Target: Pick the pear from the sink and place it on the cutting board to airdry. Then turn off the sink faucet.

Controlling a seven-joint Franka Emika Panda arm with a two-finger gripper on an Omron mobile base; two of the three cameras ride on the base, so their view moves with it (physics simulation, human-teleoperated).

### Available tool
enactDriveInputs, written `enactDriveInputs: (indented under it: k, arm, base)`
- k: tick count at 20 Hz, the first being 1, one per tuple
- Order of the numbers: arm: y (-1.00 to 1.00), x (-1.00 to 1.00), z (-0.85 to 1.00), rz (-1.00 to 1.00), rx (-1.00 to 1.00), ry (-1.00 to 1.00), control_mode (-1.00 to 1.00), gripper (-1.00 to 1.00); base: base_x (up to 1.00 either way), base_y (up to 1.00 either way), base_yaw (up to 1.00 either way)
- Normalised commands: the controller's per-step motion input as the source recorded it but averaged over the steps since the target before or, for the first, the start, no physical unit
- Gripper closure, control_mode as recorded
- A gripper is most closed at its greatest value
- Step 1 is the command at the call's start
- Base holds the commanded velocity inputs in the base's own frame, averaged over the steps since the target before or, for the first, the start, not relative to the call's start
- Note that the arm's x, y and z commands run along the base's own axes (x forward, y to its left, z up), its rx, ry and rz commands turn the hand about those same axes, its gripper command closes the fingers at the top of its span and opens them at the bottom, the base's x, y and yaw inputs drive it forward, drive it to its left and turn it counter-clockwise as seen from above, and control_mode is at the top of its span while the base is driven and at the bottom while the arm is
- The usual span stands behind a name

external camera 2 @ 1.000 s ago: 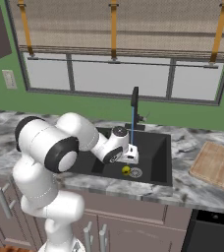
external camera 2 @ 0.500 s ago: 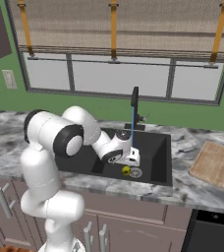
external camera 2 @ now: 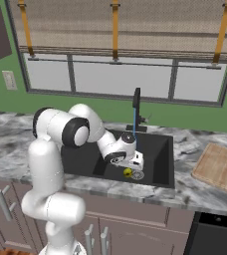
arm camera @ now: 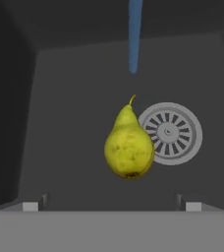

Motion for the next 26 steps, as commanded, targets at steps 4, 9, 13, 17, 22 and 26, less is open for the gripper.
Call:
enactDriveInputs:
  k: [4, 9, 13, 17, 22, 26]
  arm:
    - [-0.17, 0.22, -0.18, -0.04, 0.02, 0.06, -1.0, -1.0]
    - [-0.05, 0.3, -0.14, -0.04, 0.0, 0.07, -1.0, -1.0]
    - [-0.01, 0.35, -0.11, -0.04, 0.0, 0.06, -1.0, -1.0]
    - [0.0, 0.35, -0.13, -0.03, 0.0, 0.05, -1.0, -1.0]
    - [0.0, 0.15, -0.17, -0.03, 0.0, 0.05, -1.0, -1.0]
    - [0.0, 0.0, -0.18, -0.03, 0.0, 0.04, -1.0, -1.0]
  base:
    - [0.0, 0.0, 0.0]
    - [0.0, 0.0, 0.0]
    - [0.0, 0.0, 0.0]
    - [0.0, 0.0, 0.0]
    - [0.0, 0.0, 0.0]
    - [0.0, 0.0, 0.0]
